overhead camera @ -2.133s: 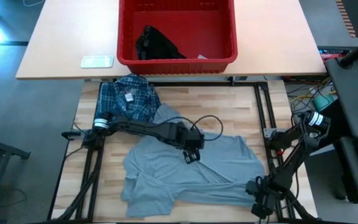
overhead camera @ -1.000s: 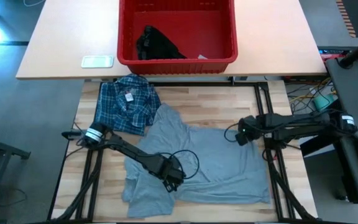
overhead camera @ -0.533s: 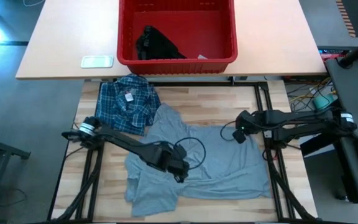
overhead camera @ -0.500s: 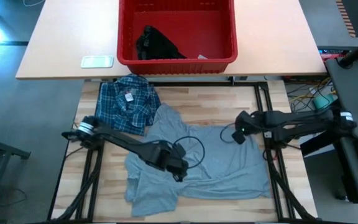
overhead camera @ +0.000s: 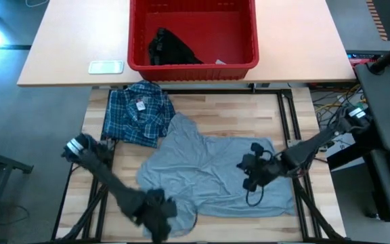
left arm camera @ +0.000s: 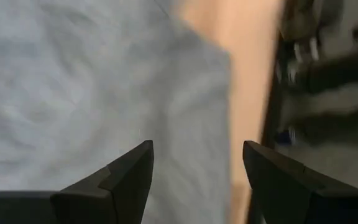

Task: Fold Laundry from Bin
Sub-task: Fold the gray shirt

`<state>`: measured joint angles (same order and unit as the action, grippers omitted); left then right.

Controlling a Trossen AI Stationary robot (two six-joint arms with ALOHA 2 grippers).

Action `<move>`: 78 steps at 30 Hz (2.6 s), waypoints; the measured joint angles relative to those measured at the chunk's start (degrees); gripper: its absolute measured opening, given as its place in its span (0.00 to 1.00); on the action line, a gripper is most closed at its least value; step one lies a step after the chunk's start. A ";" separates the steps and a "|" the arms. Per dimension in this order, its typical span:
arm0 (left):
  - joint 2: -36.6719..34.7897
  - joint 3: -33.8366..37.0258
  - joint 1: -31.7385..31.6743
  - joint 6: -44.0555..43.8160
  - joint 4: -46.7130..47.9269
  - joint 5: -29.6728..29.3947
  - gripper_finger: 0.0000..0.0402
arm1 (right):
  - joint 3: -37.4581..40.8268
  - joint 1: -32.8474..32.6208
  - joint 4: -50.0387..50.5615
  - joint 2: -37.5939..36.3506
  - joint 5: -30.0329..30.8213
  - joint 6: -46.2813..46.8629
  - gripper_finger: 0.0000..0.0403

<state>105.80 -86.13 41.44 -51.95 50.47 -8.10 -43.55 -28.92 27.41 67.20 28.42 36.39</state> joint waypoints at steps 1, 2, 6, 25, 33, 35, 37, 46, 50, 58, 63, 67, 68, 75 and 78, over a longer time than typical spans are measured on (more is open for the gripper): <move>1.36 0.02 1.59 -0.93 -0.72 0.58 0.58 | -0.85 -0.56 0.11 1.54 0.26 0.78 0.02; 2.72 0.02 2.70 -2.96 -1.01 1.56 0.58 | -1.65 -0.72 0.15 2.96 0.19 1.71 0.02; 7.62 0.13 4.45 -5.02 -6.02 3.56 0.57 | -5.86 -0.93 1.19 8.50 0.06 3.50 0.02; 8.81 15.59 7.18 -6.65 -29.96 2.91 0.22 | -32.17 -0.82 21.80 19.87 0.23 -2.01 0.02; 7.46 13.70 7.13 -9.63 -23.15 4.79 0.01 | -42.96 -0.79 31.10 18.81 0.27 -3.44 0.02; 6.41 10.35 7.25 -8.94 -17.85 4.97 0.00 | -44.82 -0.82 32.00 18.45 0.25 -3.58 0.02; 4.24 5.66 7.27 -7.83 -11.82 3.58 0.00 | -45.86 -0.84 32.24 18.00 0.12 -4.16 0.02; -4.94 -3.06 -1.58 -7.53 11.64 -11.87 0.00 | -43.97 -2.47 32.40 17.52 0.12 -1.17 0.02; -8.19 -1.92 -9.25 -7.08 15.79 -14.14 0.00 | -42.31 -4.96 32.49 17.68 0.07 -0.31 0.02; -9.95 0.72 -26.15 3.13 16.30 -13.76 0.00 | -38.76 -8.68 32.34 17.68 -0.23 6.94 0.02; -9.20 4.22 -33.15 9.21 15.00 -11.56 0.00 | -35.50 -9.44 32.24 17.78 -2.18 17.31 0.02; -9.31 7.90 -36.22 12.16 11.18 -8.07 0.01 | -30.90 -9.47 29.16 18.85 -4.06 22.89 0.02; -9.29 8.92 -36.66 13.28 10.04 -7.20 0.03 | -29.62 -9.45 27.64 19.22 -4.80 23.10 0.02; -10.64 10.61 -38.06 13.73 13.35 5.09 0.30 | -24.14 -9.42 24.14 20.63 -12.77 27.01 0.15; -13.14 9.22 -32.26 11.40 16.54 13.10 0.42 | -21.67 -11.46 23.90 20.47 -16.67 28.60 0.24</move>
<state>92.66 -76.91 9.18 -40.55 67.01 5.00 -65.21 -40.38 51.31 87.68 11.75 64.98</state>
